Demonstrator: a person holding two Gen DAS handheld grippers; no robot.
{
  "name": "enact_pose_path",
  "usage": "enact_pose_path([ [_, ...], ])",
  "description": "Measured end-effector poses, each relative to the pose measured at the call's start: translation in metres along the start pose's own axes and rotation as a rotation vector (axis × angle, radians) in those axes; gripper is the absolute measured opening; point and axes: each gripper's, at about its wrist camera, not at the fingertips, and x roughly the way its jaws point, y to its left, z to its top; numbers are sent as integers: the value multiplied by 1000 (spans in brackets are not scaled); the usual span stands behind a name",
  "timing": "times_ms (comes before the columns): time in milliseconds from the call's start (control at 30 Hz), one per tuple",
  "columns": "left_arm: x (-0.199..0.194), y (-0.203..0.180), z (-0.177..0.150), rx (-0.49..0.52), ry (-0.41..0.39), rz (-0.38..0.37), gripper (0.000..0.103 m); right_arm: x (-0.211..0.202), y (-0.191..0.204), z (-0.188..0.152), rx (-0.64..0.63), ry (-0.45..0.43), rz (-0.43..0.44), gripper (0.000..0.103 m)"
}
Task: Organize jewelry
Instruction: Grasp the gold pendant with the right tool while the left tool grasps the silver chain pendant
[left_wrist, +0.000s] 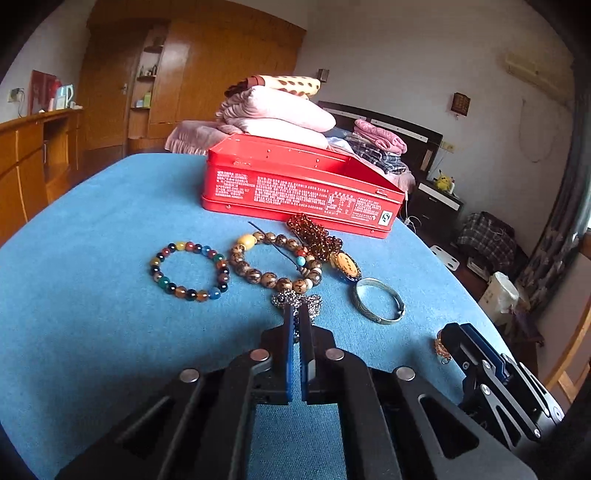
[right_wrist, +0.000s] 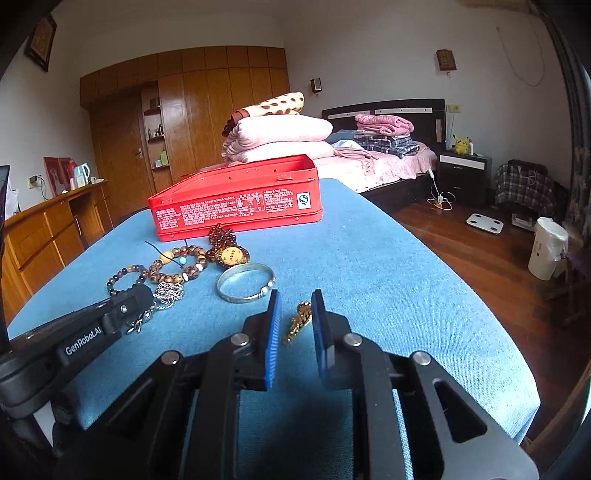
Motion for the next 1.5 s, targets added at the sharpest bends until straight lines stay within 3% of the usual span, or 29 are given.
enact_pose_path([
  [67, 7, -5, 3, 27, 33, 10, 25, 1, 0, 0, 2, 1, -8, 16],
  [100, 9, -7, 3, 28, 46, 13, 40, 2, 0, 0, 2, 4, -10, 16],
  [200, 15, -13, 4, 25, 74, -2, 46, 5, -4, -1, 22, 29, 9, 17],
  [300, 23, -21, 6, 73, 103, 44, 47, 4, -5, -2, 21, 37, 14, 22],
  [400, 27, -27, 5, 102, 115, 74, 46, 6, -12, -4, 57, 54, 31, 28],
  [467, 27, -25, 5, 92, 110, 94, 35, 5, -16, -5, 66, 51, 55, 30],
  [533, 26, -20, 5, 64, 102, 87, 17, 4, -15, -6, 53, 50, 72, 37],
  [833, 26, -15, 5, 38, 97, 53, 15, 13, -12, -6, 15, 44, 65, 37],
  [967, 25, -15, 5, 29, 94, 48, 14, 12, -12, -7, -7, 36, 30, 20],
  [1267, 11, -5, 2, -15, 30, -9, 12, -8, -8, -4, -34, 0, 63, 19],
  [1300, 7, -3, 2, -17, 13, -19, 2, -12, -6, -2, -46, -9, 57, 19],
  [1400, -6, 2, 4, -6, -41, -35, 2, -17, -3, 5, -53, -25, 65, 19],
  [1500, -10, 7, 5, -19, -41, -49, 2, -19, 1, 10, -57, -27, 78, 19],
])
